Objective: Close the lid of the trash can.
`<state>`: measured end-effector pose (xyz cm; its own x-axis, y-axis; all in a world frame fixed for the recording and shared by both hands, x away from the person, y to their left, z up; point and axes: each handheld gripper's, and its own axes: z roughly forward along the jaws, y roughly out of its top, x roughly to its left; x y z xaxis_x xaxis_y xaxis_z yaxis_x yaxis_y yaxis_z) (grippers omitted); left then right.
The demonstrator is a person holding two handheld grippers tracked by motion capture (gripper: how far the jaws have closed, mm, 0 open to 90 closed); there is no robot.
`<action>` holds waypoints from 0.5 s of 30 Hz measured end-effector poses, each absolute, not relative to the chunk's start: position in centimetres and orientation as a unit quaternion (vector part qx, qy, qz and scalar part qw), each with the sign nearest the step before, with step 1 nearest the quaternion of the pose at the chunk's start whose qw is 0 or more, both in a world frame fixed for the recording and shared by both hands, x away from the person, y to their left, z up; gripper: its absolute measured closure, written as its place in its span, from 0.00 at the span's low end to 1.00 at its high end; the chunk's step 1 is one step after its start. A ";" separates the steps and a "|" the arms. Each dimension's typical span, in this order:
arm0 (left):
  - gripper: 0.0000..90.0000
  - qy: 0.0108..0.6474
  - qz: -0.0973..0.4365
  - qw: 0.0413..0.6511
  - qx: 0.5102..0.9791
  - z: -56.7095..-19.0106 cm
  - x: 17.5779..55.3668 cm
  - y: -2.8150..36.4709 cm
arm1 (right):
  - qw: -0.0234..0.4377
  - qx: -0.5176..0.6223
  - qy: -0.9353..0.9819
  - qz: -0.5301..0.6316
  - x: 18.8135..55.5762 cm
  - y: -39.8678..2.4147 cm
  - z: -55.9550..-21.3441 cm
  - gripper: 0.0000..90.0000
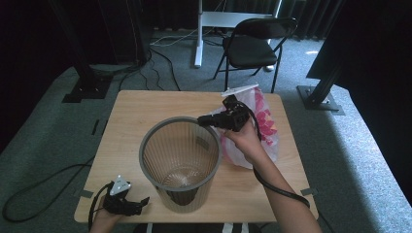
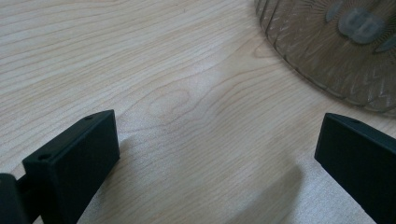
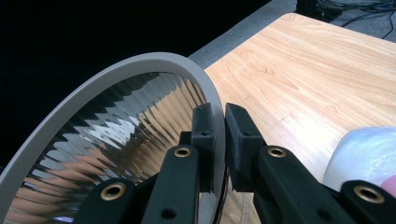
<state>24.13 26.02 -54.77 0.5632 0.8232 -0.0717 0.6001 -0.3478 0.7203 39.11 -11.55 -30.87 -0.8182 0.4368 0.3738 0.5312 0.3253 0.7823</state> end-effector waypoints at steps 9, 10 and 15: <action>0.00 0.441 0.154 0.363 0.806 -54.8 24.1 26.0 | 0.031 -0.302 -0.810 -0.502 38.9 -12.1 -30.4 0.77; 0.00 0.441 0.154 0.363 0.807 -54.8 24.1 26.0 | 0.029 -0.302 -0.810 -0.502 38.9 -12.1 -30.4 0.75; 0.00 0.441 0.155 0.363 0.806 -54.8 24.1 26.0 | 0.012 -0.300 -0.819 -0.489 38.5 -11.8 -30.3 0.57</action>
